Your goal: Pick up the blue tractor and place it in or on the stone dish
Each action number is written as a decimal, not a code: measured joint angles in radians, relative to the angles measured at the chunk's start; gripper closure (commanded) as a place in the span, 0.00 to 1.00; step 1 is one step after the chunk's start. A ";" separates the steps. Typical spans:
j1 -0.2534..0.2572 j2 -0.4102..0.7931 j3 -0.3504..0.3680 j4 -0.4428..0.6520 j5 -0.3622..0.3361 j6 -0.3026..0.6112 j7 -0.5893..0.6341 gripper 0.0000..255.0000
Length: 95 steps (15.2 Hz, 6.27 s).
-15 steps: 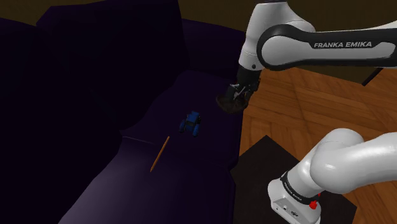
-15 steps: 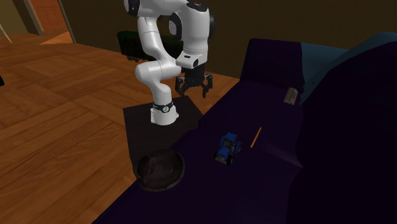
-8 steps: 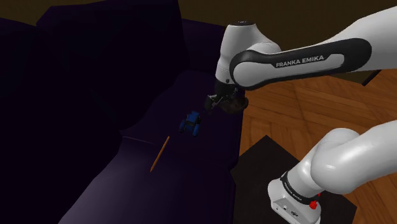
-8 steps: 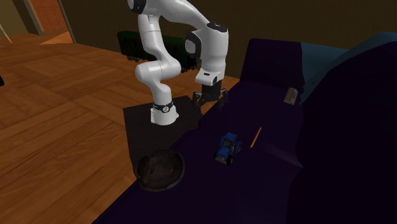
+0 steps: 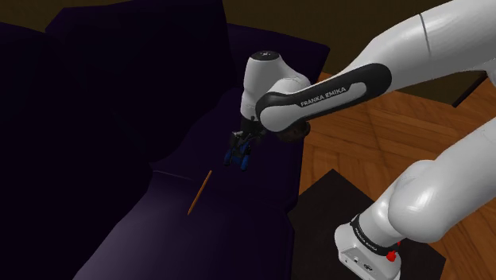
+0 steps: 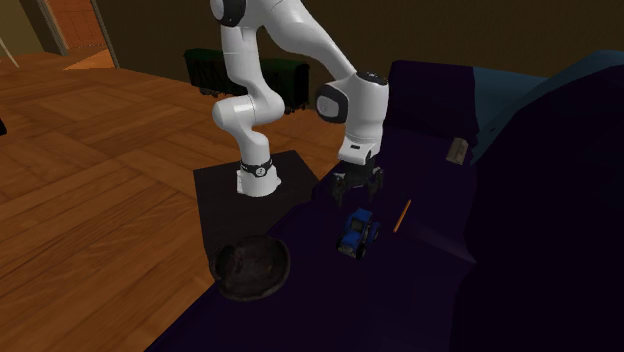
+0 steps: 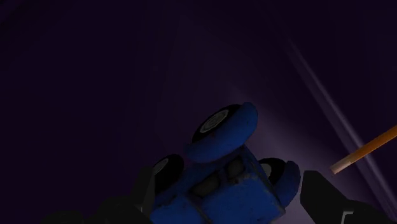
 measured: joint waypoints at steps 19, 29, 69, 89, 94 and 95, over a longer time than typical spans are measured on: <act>-0.001 0.093 0.007 -0.029 -0.050 0.125 0.047 1.00; 0.000 0.064 0.007 -0.019 -0.032 0.084 0.033 1.00; -0.078 -0.252 -0.169 0.121 0.026 -0.357 -0.271 1.00; -0.205 -0.225 -0.390 0.086 -0.044 -0.281 -0.580 1.00; -0.205 -0.202 -0.391 0.040 -0.045 -0.212 -0.576 1.00; -0.205 -0.200 -0.391 0.028 -0.045 -0.198 -0.575 1.00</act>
